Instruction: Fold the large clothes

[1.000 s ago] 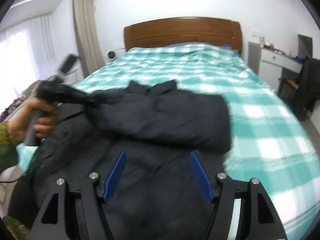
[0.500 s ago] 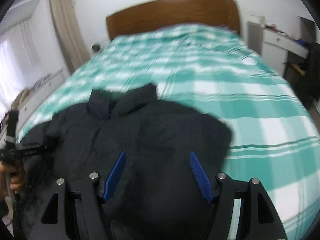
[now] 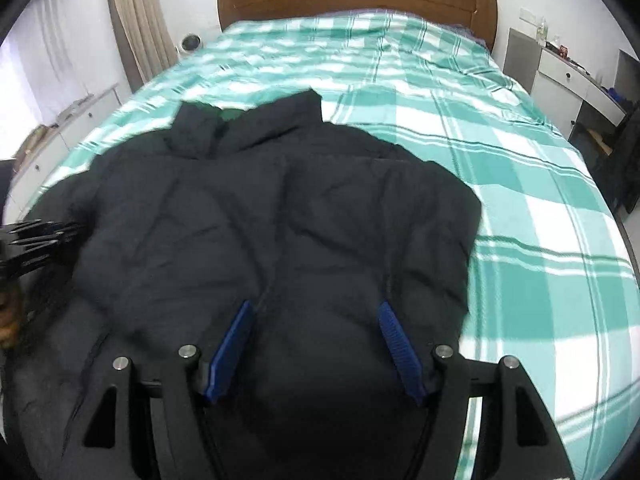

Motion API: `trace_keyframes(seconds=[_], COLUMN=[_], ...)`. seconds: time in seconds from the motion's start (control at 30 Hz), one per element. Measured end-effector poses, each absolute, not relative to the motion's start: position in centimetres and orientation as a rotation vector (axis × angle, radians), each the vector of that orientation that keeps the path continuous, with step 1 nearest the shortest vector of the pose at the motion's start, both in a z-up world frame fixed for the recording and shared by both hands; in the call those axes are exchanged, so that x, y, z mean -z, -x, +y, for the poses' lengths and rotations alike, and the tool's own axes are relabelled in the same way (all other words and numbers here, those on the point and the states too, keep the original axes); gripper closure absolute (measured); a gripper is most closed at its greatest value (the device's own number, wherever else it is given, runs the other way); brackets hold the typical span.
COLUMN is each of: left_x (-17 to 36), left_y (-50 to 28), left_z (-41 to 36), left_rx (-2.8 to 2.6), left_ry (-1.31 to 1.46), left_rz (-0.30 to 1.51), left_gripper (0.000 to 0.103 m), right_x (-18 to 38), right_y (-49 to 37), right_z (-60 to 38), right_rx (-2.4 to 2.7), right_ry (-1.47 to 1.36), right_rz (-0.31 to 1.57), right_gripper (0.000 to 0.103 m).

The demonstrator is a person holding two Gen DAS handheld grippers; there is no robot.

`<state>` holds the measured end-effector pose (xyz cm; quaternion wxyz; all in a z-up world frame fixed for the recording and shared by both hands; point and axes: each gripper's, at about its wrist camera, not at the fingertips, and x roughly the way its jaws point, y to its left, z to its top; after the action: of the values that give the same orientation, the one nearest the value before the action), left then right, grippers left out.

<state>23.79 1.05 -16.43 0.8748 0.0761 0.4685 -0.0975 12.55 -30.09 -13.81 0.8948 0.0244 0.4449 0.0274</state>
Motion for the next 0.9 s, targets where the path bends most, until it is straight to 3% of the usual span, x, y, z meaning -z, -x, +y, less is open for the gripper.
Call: trace_keyframes(seconds=[0.13,0.3,0.43,0.53,0.9], left_x=[17.6,16.8,14.8,13.7,11.9], left_y=[-23.8,-23.3,-20.6,-18.0,-12.7], left_z=[1.7,2.4,3.5,4.1,6.7], left_rx=[0.18,0.148,0.149,0.131,0.062], left_ry=[-0.127,-0.084,-0.119,-0.164,-0.182], left_rz=[0.996,1.015,0.97,0.94,0.876], left_gripper=[0.044,0.036,0.021,0.02,0.02], right_x=[16.0,17.4,15.3,13.3,10.0], right_y=[-12.9,-14.1,-11.1,-8.2,-1.3], right_z=[-30.2,-29.7,-29.3,-29.3,-25.6], right_rx=[-0.028,0.005,0.039,0.079,0.112], right_ry=[-0.062,-0.042,-0.032,-0.026,-0.006], right_rz=[0.985,0.997,0.923,0.856,0.764], right_gripper=[0.035,0.035,0.032,0.024,0.024])
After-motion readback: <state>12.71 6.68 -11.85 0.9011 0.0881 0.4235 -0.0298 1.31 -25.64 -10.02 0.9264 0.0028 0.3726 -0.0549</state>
